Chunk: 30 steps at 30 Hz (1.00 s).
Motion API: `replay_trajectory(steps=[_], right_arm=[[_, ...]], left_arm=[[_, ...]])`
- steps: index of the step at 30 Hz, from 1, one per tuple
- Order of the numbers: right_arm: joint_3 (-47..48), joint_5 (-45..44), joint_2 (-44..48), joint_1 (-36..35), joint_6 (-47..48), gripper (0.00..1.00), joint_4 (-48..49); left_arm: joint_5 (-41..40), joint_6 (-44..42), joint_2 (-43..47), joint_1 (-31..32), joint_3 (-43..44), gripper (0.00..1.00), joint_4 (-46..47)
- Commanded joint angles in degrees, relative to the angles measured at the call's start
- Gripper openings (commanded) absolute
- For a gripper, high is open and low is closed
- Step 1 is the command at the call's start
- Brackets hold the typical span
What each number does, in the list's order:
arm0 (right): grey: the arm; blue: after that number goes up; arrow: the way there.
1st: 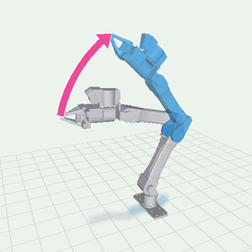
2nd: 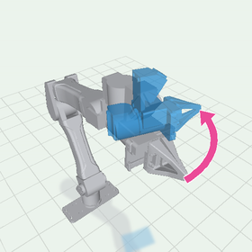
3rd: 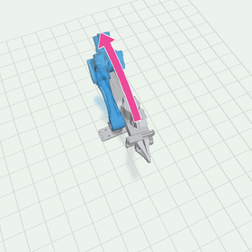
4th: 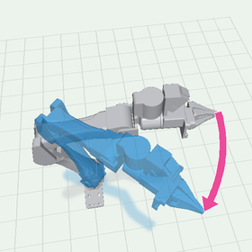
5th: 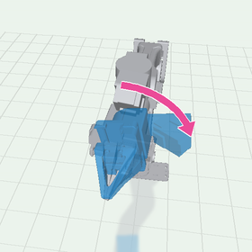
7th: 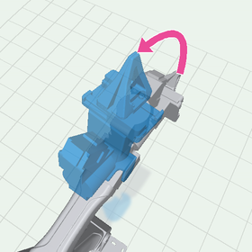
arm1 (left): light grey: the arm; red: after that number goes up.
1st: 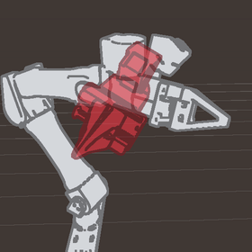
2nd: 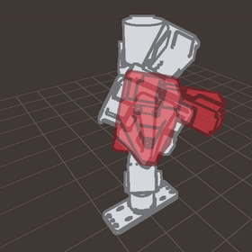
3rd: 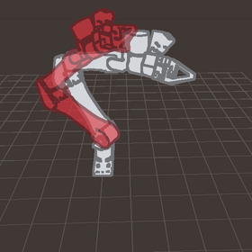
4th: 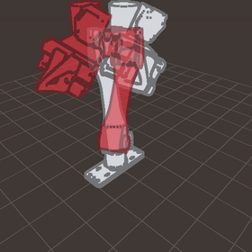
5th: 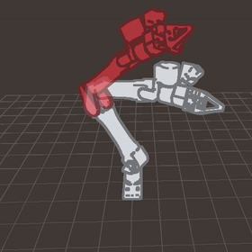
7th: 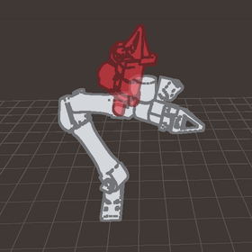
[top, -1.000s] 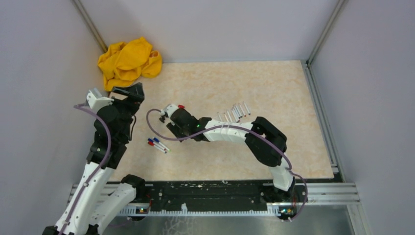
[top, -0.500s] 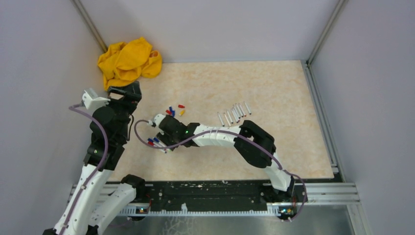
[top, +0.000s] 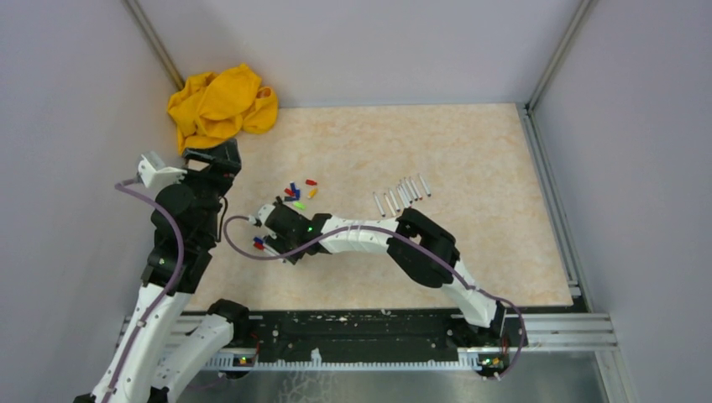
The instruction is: Open the pen caps
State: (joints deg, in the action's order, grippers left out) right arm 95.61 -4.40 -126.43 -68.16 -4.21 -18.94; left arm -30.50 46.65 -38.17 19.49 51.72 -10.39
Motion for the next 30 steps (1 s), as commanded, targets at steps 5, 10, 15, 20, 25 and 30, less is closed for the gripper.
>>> replay_trajectory(steps=[5, 10, 15, 20, 25, 30], right_arm=[[4.25, 0.37, -1.64, -1.34, 0.91, 0.38, -1.14], [4.70, 0.20, -2.58, -1.54, 1.02, 0.37, -1.56], [5.00, -0.80, -3.77, -1.54, 1.04, 0.32, -2.14], [4.78, -2.18, -5.03, -1.54, 0.85, 0.19, -2.65], [0.94, -4.50, -2.37, -1.05, -0.63, 0.00, -0.52], [-8.20, -2.36, 4.36, 1.95, -3.68, 0.00, 6.07]], left_arm=[[-0.31, -0.79, 0.49, -0.24, 1.46, 0.89, 0.03], [-0.17, -0.43, 0.32, -0.25, 1.04, 0.89, 0.12], [-0.49, -0.15, 0.11, -0.26, 0.38, 0.89, 0.32], [-1.20, -0.17, -0.29, -0.24, -0.54, 0.90, 0.99], [-2.05, -0.65, -2.05, -0.28, -1.11, 0.91, 1.27], [-2.84, -0.57, -3.70, -0.24, -1.79, 0.92, 2.13]])
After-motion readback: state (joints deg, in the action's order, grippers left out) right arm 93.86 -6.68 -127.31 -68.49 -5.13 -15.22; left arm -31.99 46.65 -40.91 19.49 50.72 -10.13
